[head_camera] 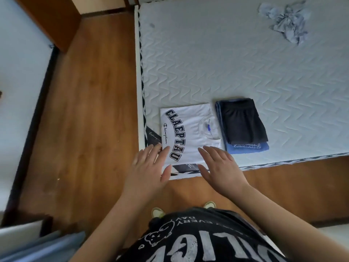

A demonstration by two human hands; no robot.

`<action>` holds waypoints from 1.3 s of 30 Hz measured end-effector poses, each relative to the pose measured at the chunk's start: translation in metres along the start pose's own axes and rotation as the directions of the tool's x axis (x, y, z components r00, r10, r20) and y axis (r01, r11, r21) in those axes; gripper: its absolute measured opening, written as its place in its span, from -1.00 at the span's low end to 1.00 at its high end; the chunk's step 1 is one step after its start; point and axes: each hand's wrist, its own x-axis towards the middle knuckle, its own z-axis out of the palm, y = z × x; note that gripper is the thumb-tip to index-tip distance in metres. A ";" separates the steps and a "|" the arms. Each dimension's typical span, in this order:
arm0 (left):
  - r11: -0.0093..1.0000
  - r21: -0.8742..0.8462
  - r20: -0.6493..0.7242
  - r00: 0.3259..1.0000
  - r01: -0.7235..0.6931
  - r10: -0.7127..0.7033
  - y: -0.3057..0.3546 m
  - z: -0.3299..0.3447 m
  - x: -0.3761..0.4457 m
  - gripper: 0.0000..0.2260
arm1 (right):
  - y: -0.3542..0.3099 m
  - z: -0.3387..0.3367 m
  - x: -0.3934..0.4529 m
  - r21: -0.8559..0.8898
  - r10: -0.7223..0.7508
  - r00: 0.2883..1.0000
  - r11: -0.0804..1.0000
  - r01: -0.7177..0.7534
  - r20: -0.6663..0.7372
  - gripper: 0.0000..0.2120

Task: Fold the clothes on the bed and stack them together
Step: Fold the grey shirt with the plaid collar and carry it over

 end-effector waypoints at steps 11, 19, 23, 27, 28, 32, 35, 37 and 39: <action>0.970 -0.090 0.056 0.974 0.225 -0.220 -0.146 0.015 -0.063 -0.49 | -0.149 0.030 0.071 -0.045 -0.231 0.973 0.972 0.230 -0.011 -0.55; 0.957 -0.032 0.008 0.957 0.289 -0.289 -0.200 -0.001 -0.079 -0.50 | -0.204 0.041 0.101 -0.071 -0.305 0.952 0.949 0.307 0.031 -0.54; 0.944 -0.022 0.006 0.944 0.329 -0.329 -0.215 0.002 -0.079 -0.50 | -0.213 0.042 0.120 -0.080 -0.344 0.937 0.934 0.348 0.062 -0.53; 0.925 -0.040 0.017 0.926 0.378 -0.378 -0.225 0.005 -0.079 -0.49 | -0.220 0.046 0.145 -0.087 -0.388 0.914 0.913 0.399 0.120 -0.50; 0.915 -0.048 0.027 0.916 0.400 -0.399 -0.226 0.005 -0.080 -0.48 | -0.223 0.046 0.152 -0.084 -0.405 0.906 0.905 0.417 0.123 -0.50; 0.869 -0.040 0.031 0.870 0.493 -0.492 -0.240 0.002 -0.085 -0.49 | -0.241 0.048 0.179 -0.083 -0.486 0.866 0.864 0.497 0.117 -0.52; 0.841 -0.058 0.026 0.843 0.538 -0.537 -0.256 -0.001 -0.089 -0.49 | -0.259 0.050 0.197 -0.091 -0.544 0.837 0.832 0.548 0.063 -0.54; 0.829 -0.066 0.016 0.831 0.556 -0.556 -0.270 -0.004 -0.088 -0.50 | -0.270 0.051 0.210 -0.102 -0.572 0.819 0.813 0.574 0.051 -0.55; 0.821 -0.055 0.011 0.823 0.568 -0.568 -0.288 -0.006 -0.087 -0.50 | -0.284 0.054 0.223 -0.114 -0.580 0.812 0.804 0.584 0.070 -0.50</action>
